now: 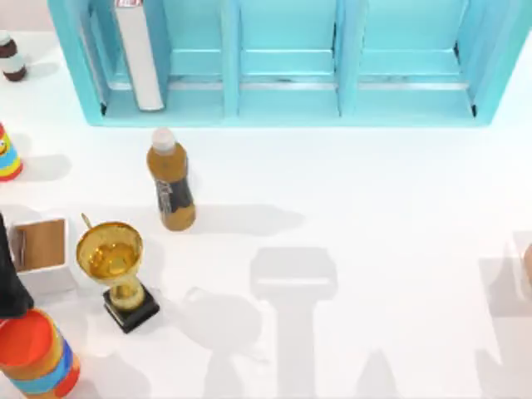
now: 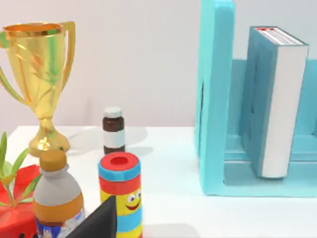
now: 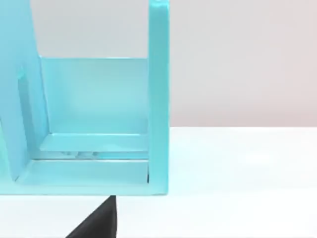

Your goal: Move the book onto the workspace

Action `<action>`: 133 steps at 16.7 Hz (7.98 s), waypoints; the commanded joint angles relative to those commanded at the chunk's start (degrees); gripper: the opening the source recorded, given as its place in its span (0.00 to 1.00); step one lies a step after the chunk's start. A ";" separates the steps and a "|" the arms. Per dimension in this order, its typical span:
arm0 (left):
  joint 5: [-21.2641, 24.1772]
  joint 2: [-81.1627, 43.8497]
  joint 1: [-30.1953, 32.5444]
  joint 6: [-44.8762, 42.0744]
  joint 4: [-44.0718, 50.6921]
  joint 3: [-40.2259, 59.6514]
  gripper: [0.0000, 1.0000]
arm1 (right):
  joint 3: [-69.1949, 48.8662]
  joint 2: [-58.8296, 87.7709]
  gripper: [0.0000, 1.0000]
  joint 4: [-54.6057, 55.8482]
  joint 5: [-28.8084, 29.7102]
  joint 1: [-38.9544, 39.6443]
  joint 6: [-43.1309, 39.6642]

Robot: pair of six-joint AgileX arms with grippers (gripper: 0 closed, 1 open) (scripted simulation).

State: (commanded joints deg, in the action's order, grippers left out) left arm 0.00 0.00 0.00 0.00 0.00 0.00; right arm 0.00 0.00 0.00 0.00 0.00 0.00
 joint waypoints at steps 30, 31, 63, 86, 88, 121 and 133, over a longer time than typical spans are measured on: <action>-13.87 -109.65 18.09 3.34 -44.83 47.52 1.00 | 0.00 0.00 1.00 0.00 0.00 0.00 0.00; -13.87 -109.65 18.09 3.34 -44.83 47.52 1.00 | 0.00 0.00 1.00 0.00 0.00 0.00 0.00; -10.63 -129.14 15.01 2.47 -40.23 71.76 0.25 | 0.00 0.00 1.00 0.00 0.00 0.00 0.00; -14.12 -99.27 21.38 5.16 -18.90 60.76 0.00 | 0.00 0.00 1.00 0.00 0.00 0.00 0.00; -15.78 -90.09 23.52 5.29 -13.07 57.94 0.00 | 0.00 0.00 1.00 0.00 0.00 0.00 0.00; -54.95 -98.28 63.34 94.21 -13.99 56.71 0.00 | 0.00 0.00 1.00 0.00 0.00 0.00 0.00; -64.73 -112.05 75.47 124.84 -16.28 58.80 0.00 | 0.00 0.00 1.00 0.00 0.00 0.00 0.00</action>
State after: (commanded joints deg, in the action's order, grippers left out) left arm -64.73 -112.05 75.47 124.84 -16.28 58.80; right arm 0.00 0.00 0.00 0.00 0.00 0.00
